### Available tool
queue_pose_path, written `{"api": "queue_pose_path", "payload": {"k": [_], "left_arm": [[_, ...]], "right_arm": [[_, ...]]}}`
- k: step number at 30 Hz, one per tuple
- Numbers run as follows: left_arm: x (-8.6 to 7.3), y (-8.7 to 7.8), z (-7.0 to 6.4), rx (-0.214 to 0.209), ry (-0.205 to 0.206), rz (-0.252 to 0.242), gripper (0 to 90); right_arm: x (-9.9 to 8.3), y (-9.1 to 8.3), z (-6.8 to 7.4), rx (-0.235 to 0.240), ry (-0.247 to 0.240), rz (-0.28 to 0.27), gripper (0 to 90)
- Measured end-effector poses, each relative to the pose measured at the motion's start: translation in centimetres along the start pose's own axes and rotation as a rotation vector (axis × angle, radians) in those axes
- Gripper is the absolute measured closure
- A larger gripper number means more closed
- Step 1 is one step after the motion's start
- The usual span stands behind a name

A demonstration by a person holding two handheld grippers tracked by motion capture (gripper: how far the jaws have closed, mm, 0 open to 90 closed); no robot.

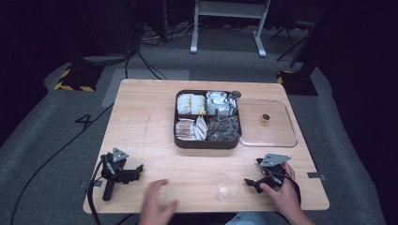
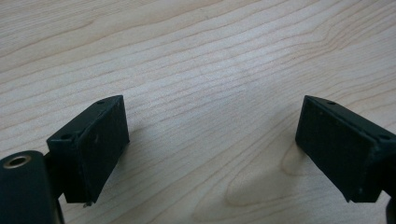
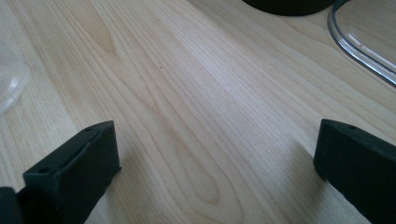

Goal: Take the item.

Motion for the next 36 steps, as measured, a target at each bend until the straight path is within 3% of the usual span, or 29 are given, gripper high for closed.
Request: {"api": "queue_pose_path", "payload": {"k": [8, 11, 31, 36], "left_arm": [[-0.01, -0.01, -0.01, -0.01, 0.001, 0.001, 9.8], [-0.19, -0.07, 0.01, -0.048, 0.045, 0.004, 6.4], [-0.06, 0.24, 0.1, -0.01, 0.004, 0.019, 1.5], [-0.03, 0.26, 0.22, 0.018, -0.015, 0.022, 1.9]], "right_arm": [[0.03, 0.03, -0.02, 0.01, -0.006, -0.002, 0.4], [0.03, 0.04, -0.01, 0.01, -0.005, -0.002, 0.4], [0.05, 0.05, -0.03, 0.013, -0.009, -0.001, 0.4], [0.05, 0.05, -0.03, 0.013, -0.009, -0.001, 0.4]]}}
Point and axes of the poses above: each handheld gripper's, and its own axes: y roughly forward along the jaws, x roughly out of its top, z roughly to its left, the point moved 8 cm from there along y, roughly forward along the jaws, and after that the axes turned 11 degrees about x, right-handed, at the moved point
